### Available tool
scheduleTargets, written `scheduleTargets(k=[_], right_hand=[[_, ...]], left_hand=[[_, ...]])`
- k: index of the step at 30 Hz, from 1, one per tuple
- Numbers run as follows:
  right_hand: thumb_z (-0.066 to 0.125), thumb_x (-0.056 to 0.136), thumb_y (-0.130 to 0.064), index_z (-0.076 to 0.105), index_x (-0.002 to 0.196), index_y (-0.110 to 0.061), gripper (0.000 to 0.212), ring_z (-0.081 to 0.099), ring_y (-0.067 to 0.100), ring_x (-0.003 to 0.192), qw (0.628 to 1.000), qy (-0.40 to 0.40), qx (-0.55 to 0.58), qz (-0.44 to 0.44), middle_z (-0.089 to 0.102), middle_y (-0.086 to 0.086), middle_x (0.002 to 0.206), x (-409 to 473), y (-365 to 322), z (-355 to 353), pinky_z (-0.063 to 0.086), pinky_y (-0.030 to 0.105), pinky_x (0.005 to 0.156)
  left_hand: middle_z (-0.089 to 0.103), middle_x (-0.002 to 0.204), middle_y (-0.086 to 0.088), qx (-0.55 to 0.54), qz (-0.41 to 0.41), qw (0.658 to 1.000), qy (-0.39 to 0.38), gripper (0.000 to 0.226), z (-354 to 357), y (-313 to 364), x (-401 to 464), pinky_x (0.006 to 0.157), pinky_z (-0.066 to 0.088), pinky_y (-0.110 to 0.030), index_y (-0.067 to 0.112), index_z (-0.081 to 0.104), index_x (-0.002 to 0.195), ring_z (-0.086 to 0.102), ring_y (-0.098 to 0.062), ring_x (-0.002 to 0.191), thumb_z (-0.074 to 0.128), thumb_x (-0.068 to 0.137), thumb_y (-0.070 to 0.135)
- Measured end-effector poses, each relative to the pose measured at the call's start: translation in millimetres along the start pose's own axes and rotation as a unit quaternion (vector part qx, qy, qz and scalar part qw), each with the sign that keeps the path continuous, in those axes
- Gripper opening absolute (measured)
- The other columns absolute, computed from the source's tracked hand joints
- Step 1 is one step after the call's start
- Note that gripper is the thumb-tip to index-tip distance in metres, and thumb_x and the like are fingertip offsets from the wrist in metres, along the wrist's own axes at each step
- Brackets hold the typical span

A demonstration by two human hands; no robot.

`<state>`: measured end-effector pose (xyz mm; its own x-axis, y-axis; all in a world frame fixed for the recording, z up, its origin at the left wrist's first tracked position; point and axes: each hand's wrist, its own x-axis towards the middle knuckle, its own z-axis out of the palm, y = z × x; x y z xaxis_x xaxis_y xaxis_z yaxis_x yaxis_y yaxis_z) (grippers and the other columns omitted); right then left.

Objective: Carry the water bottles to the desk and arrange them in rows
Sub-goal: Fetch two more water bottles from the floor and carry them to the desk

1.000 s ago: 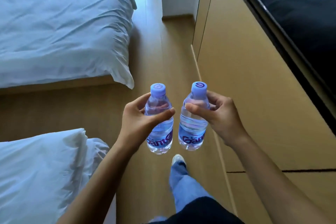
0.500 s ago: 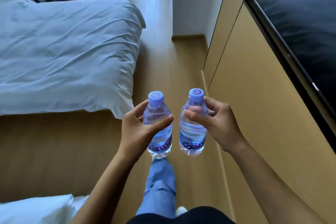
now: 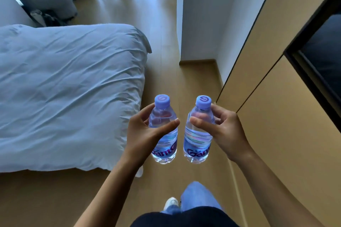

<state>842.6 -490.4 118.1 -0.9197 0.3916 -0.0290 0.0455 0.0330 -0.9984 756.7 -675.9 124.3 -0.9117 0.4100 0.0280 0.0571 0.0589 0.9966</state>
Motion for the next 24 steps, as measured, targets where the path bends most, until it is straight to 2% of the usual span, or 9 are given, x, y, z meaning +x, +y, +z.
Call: scheduleTargets(k=[5,11,14,18,21,24], right_hand=[[0.081,0.074,-0.029,0.074,0.101,-0.019,0.030,0.075,0.022,0.088,1.000,-0.006,0.009,0.000,0.077,0.004,0.093,117.5,0.2,-4.8,0.060,0.029,0.077],[0.082,0.066,-0.037,0.073,0.107,-0.017,0.046,0.074,0.028,0.094,1.000,-0.010,-0.002,-0.009,0.077,0.006,0.096,286.9,-6.9,-21.6,0.057,0.051,0.089],[0.080,0.064,-0.045,0.072,0.110,-0.020,0.053,0.074,0.021,0.094,0.999,-0.027,-0.015,-0.019,0.077,0.000,0.099,369.9,-22.4,-30.8,0.058,0.050,0.088],[0.080,0.064,-0.046,0.071,0.114,-0.019,0.058,0.074,0.019,0.094,0.998,-0.050,-0.031,-0.023,0.077,-0.002,0.102,466.4,-33.9,-33.1,0.058,0.049,0.089],[0.081,0.067,-0.043,0.071,0.110,-0.023,0.048,0.074,0.019,0.093,0.997,-0.062,-0.029,-0.030,0.077,-0.003,0.101,533.0,-33.6,-26.1,0.060,0.045,0.087],[0.083,0.070,-0.036,0.073,0.107,-0.021,0.041,0.075,0.019,0.091,0.998,-0.065,-0.014,-0.024,0.078,-0.002,0.099,602.4,-27.8,-15.1,0.061,0.038,0.085]], left_hand=[[0.076,0.077,0.002,0.001,-0.013,1.000,0.006,0.026,6.0,-9.6,114.6,0.063,0.051,-0.014,0.014,0.074,0.088,0.071,-0.006,0.070,0.088,0.067,0.012],[0.076,0.080,-0.004,0.016,-0.005,1.000,0.019,0.026,24.3,-15.4,276.8,0.065,0.053,-0.018,0.013,0.073,0.087,0.070,-0.008,0.070,0.089,0.067,0.012],[0.076,0.080,-0.006,0.010,0.000,0.999,0.034,0.024,31.2,-10.5,352.0,0.065,0.054,-0.018,0.014,0.073,0.087,0.070,-0.010,0.071,0.088,0.069,0.011],[0.075,0.081,-0.007,0.006,-0.001,0.999,0.047,0.024,31.6,-6.3,441.4,0.066,0.055,-0.020,0.015,0.073,0.087,0.069,-0.011,0.071,0.088,0.069,0.012],[0.076,0.080,-0.006,0.002,0.000,0.998,0.062,0.025,24.2,-7.2,504.3,0.066,0.055,-0.019,0.015,0.073,0.087,0.070,-0.010,0.071,0.086,0.066,0.018],[0.075,0.080,-0.009,-0.005,-0.003,0.998,0.064,0.024,12.2,-16.3,573.7,0.065,0.054,-0.019,0.010,0.073,0.087,0.070,-0.010,0.070,0.087,0.068,0.011]])
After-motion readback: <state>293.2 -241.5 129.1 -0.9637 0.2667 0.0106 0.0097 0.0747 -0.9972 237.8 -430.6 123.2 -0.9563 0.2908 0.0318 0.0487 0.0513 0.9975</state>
